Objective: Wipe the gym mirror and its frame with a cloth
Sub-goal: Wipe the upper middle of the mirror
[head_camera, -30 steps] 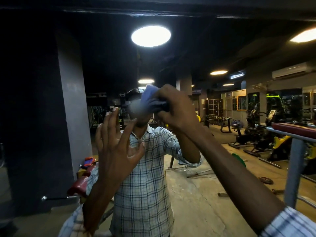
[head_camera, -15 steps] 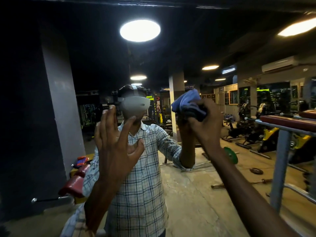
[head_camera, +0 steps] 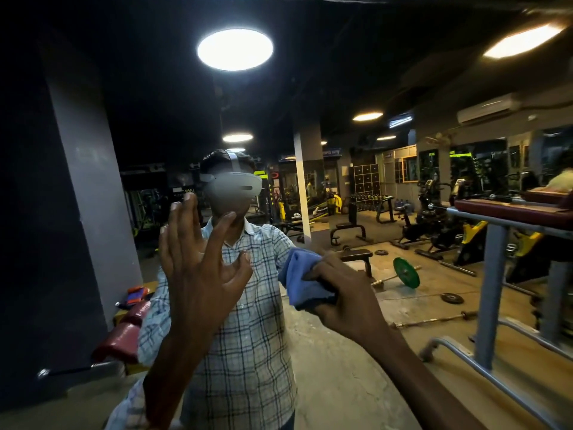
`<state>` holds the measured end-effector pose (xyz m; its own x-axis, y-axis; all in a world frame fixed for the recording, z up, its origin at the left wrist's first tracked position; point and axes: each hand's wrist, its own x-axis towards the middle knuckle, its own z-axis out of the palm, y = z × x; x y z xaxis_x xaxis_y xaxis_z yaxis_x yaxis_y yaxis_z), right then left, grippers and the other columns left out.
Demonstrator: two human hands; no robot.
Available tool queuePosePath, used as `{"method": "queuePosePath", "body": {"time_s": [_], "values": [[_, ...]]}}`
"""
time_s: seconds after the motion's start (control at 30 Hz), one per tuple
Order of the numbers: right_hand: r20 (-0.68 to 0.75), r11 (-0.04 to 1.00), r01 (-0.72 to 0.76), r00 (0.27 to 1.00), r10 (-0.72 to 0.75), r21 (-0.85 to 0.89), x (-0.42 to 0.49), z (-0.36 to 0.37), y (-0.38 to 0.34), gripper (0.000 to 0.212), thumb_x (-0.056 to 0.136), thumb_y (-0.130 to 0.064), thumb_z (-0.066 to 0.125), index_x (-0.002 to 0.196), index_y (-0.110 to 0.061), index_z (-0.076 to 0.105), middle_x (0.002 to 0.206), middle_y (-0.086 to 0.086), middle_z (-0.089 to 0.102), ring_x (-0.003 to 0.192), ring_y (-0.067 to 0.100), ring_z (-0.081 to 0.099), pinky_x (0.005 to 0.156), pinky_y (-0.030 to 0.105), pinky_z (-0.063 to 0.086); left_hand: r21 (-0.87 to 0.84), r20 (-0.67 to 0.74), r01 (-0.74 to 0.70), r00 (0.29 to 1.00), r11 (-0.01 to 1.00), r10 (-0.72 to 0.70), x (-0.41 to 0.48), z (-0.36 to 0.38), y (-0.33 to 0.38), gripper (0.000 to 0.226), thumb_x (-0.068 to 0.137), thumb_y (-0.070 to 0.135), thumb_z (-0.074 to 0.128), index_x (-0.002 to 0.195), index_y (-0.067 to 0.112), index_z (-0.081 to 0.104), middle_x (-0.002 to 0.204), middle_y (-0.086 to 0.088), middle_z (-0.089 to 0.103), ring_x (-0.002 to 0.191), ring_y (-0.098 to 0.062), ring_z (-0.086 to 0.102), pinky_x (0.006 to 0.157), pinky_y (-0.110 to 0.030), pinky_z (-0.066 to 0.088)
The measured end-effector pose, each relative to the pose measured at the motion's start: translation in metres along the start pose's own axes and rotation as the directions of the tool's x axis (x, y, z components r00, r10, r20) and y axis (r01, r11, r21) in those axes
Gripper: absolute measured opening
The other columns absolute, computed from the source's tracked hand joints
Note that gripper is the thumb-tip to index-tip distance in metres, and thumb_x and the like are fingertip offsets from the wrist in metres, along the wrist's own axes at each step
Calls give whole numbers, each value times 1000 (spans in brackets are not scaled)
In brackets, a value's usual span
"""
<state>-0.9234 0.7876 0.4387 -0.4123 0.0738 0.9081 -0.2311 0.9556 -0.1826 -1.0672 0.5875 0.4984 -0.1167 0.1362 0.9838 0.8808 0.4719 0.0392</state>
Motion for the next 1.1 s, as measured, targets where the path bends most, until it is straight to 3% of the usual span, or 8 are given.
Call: {"method": "queuePosePath", "body": {"time_s": [0.13,0.23,0.6,0.77,0.87,0.93,1.0,1.1], "values": [[-171,994,-88,980,98,63,-8,-15,15,30,68,-21,78,95,-18,66,97,-12,60,90,-3,56,70,18,47,1,10,13,1000,1000,-13,-3,3,6,68,86,50,64,147,22,57,172,-14,14,160,-33,9,126,-57,8],[-271,988,-123,952,143,89,-12,-5,13,34,65,1,83,90,-13,66,91,-2,62,84,12,59,68,33,50,9,17,34,999,999,-34,-4,5,7,70,84,50,68,147,22,57,172,-14,12,160,-32,6,126,-55,6],[-241,991,-131,961,136,34,-9,-23,24,38,69,-3,82,99,-19,65,99,-6,63,91,8,61,73,30,53,5,-21,62,998,998,-62,-8,13,19,71,84,49,70,147,22,56,172,-14,12,160,-31,5,127,-54,6],[-556,908,-343,718,418,240,5,-37,30,43,74,-4,79,104,-29,63,102,-17,62,96,-6,59,83,17,53,9,-37,96,995,995,-95,-11,18,26,74,82,52,71,149,25,54,172,-11,12,160,-29,5,126,-55,8],[-329,987,-139,931,159,83,-3,-25,26,36,68,-2,83,98,-17,69,97,-6,64,89,6,59,74,21,50,-1,-56,114,992,993,-114,-13,23,34,74,82,52,72,149,26,55,172,-11,13,160,-27,5,126,-52,5],[-246,996,-57,967,71,63,-3,-38,38,34,67,-4,81,96,-16,69,95,-6,64,87,7,59,71,23,49,-2,-68,110,992,994,-110,-13,27,39,71,82,50,72,147,25,56,172,-11,14,160,-26,4,126,-51,5],[-367,986,-141,916,163,87,-2,-58,54,33,72,-11,77,101,-23,67,98,-13,64,93,2,60,76,20,51,-6,-73,116,991,993,-116,-12,30,45,70,82,49,72,147,25,57,172,-11,14,160,-23,4,126,-51,5],[-575,900,-345,692,436,266,0,-75,68,41,74,-3,75,107,-26,65,105,-10,67,98,2,63,85,30,58,-12,-96,129,987,992,-130,-11,36,58,69,82,48,72,145,25,58,171,-11,17,160,-26,8,126,-55,9]]}}
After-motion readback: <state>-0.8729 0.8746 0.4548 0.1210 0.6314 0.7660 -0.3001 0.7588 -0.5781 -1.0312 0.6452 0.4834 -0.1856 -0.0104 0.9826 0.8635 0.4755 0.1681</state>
